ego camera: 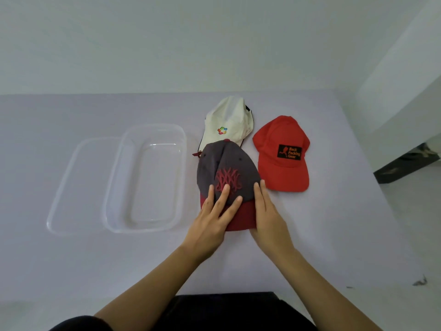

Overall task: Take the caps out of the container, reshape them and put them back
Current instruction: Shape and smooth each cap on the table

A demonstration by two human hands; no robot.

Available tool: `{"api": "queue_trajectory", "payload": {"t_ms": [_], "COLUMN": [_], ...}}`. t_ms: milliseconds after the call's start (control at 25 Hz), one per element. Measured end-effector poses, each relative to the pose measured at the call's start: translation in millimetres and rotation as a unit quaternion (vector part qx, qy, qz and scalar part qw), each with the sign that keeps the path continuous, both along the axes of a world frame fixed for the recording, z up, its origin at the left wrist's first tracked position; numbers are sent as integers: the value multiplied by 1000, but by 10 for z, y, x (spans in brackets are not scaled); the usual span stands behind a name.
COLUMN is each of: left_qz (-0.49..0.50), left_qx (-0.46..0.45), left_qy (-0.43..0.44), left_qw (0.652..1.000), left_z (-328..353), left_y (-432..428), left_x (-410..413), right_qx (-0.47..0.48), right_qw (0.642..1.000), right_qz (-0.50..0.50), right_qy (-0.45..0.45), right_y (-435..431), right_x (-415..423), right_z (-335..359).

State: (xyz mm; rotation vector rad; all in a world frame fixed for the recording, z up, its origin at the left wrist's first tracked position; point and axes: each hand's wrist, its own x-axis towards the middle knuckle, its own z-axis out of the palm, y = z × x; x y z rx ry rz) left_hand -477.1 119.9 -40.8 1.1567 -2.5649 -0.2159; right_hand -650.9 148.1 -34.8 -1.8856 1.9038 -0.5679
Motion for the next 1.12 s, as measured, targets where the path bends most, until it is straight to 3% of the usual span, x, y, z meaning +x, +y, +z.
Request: {"api": "queue_trajectory", "payload": {"t_ms": [120,240,440,800,960,1120], "left_qz": [1,30,21,42,224,208], "left_qx": [-55,-63,-94,-80,79,157], "left_qy": [40,75,139,81,99,223], "left_qw": [998,995,986,993,966,939], "left_z": [176,256,186,419,540,568], "left_y": [-161,-247,-249,-249,-287,-179], "left_x": [2,-21,-4,-76,-142,-208], "right_qx": [-130,-174,-155,-78,-70,-37], "right_qw": [990,979,986,988,989,999], "right_qz": [-25,-11,46,-39,-61,-30], "right_qy": [53,101,38,125,114,-23], "right_y": [-220,-386,-350,-265,-290,-291], "right_x": [-2,-15,77,127,46,96], "right_z": [165,322,517,645,606,641]}}
